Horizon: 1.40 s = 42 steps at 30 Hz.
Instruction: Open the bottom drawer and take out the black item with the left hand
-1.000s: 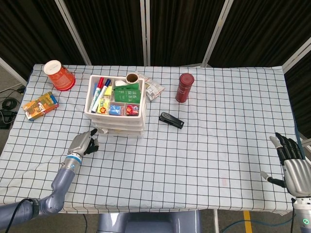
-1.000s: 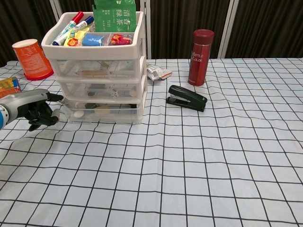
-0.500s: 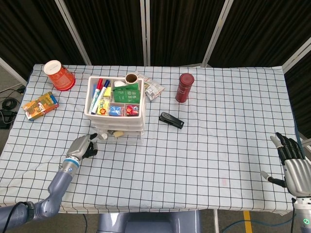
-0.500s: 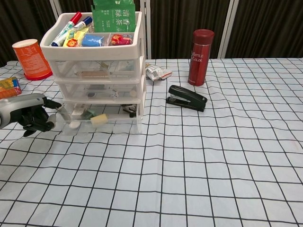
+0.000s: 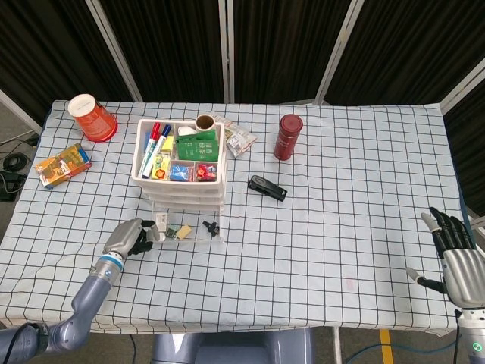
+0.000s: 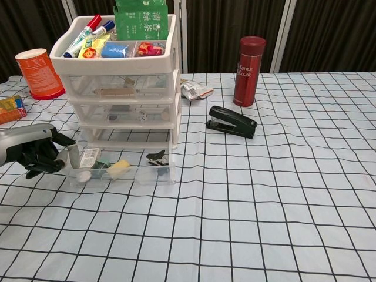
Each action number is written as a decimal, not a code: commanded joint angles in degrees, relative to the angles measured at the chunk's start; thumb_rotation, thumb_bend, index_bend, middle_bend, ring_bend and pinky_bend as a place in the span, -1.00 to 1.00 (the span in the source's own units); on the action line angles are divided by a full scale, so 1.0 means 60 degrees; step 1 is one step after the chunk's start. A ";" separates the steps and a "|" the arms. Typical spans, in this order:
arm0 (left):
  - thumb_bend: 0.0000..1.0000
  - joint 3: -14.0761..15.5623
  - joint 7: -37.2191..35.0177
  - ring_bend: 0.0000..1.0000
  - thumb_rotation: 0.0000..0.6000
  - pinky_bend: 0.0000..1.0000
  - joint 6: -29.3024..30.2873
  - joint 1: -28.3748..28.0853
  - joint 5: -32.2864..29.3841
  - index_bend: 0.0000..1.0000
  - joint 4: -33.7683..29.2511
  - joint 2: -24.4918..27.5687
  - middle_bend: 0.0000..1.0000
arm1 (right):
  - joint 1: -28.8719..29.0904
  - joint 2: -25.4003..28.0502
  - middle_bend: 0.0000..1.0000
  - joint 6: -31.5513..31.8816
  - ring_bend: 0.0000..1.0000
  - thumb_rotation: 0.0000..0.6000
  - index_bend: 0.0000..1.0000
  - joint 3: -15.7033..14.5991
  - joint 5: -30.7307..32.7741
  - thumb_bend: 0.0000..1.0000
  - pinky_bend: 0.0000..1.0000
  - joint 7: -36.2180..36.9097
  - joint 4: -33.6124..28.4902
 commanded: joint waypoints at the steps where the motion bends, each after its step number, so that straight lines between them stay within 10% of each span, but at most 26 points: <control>1: 0.71 0.0008 -0.0120 0.82 1.00 0.53 0.0029 0.0056 0.0076 -0.04 0.0007 0.0001 0.84 | -0.0005 -0.0001 -1.00 0.0008 -1.00 1.00 -0.97 0.0000 0.0000 -0.95 -1.00 -0.0010 -0.0004; 20: 0.42 -0.0130 -0.0362 0.80 1.00 0.49 0.1337 0.0510 0.2388 -0.29 -0.1042 0.1203 0.82 | 0.0002 -0.0025 -1.00 -0.0016 -1.00 1.00 -0.97 0.0018 0.0044 -0.95 -1.00 -0.0056 0.0009; 42: -0.71 0.0024 0.3373 0.80 1.00 0.49 0.1102 -0.0724 0.1998 -0.20 -0.1062 0.1429 0.81 | 0.0045 0.0107 -1.00 -0.0186 -1.00 1.00 -0.97 0.0140 0.0334 -0.95 -1.00 0.0346 0.0074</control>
